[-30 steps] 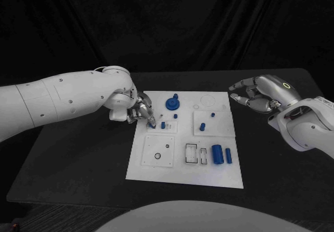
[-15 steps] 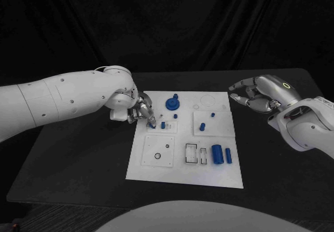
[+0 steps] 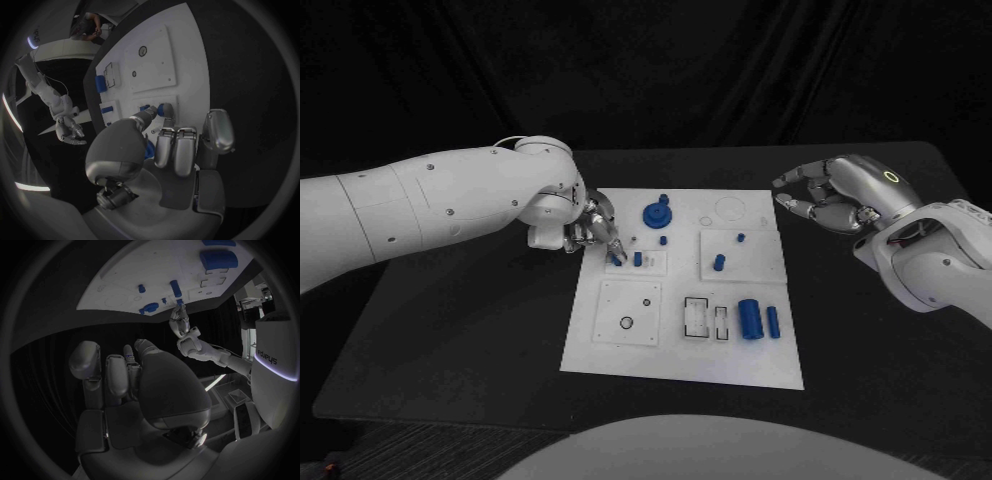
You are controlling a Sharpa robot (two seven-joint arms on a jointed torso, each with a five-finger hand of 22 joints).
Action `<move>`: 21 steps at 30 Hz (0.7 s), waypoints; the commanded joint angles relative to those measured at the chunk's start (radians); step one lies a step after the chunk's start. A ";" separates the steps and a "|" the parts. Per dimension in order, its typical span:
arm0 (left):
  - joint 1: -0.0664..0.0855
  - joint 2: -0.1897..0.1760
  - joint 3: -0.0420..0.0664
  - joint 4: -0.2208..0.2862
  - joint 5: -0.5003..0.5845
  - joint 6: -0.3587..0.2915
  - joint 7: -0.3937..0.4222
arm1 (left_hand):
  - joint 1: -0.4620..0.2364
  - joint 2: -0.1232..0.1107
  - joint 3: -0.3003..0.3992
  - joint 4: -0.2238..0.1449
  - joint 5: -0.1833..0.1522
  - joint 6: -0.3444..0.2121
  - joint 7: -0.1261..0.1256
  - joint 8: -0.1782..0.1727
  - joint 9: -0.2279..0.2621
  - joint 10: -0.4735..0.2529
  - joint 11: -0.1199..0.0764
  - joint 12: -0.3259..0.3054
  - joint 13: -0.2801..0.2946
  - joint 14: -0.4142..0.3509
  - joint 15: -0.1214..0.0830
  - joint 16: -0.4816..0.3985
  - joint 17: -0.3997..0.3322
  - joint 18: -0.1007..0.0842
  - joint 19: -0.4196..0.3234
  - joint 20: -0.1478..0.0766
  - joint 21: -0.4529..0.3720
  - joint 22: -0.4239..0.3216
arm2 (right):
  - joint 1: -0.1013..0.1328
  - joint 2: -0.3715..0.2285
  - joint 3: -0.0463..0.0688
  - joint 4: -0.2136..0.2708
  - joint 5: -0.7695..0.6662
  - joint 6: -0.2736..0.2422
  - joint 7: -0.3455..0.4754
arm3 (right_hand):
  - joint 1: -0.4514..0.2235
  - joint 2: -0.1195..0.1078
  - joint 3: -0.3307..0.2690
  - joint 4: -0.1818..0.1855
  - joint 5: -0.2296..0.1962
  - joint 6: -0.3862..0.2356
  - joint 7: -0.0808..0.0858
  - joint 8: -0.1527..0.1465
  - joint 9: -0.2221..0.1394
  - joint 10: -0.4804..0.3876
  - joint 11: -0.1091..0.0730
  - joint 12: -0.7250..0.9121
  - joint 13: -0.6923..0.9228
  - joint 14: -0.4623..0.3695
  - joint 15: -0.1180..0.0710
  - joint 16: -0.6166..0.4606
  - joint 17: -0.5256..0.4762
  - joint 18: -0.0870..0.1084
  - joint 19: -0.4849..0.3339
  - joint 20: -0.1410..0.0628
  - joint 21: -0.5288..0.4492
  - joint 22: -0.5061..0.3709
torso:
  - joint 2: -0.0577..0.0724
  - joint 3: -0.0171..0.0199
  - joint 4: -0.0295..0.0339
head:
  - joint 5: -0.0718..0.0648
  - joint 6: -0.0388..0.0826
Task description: Assemble the parts on the task board
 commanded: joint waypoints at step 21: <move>-0.004 -0.013 -0.001 0.007 -0.010 -0.065 0.000 | -0.122 0.005 -0.219 0.150 -0.025 -0.007 0.020 -0.032 -0.015 0.081 0.021 0.002 0.247 0.104 0.016 0.003 0.263 0.011 0.000 0.017 -0.003 0.157 | -0.004 0.001 0.000 -0.004 -0.003 0.018 -0.011 | 0.006 -0.007 0.006 -0.002 0.009 0.007 0.000 0.005 0.000 0.006 -0.002 0.000 -0.020 0.028 -0.008 -0.001 -0.003 -0.002 0.006 0.000 0.001 0.131 | -0.001 0.0005 0.0010 | 0.003 0.000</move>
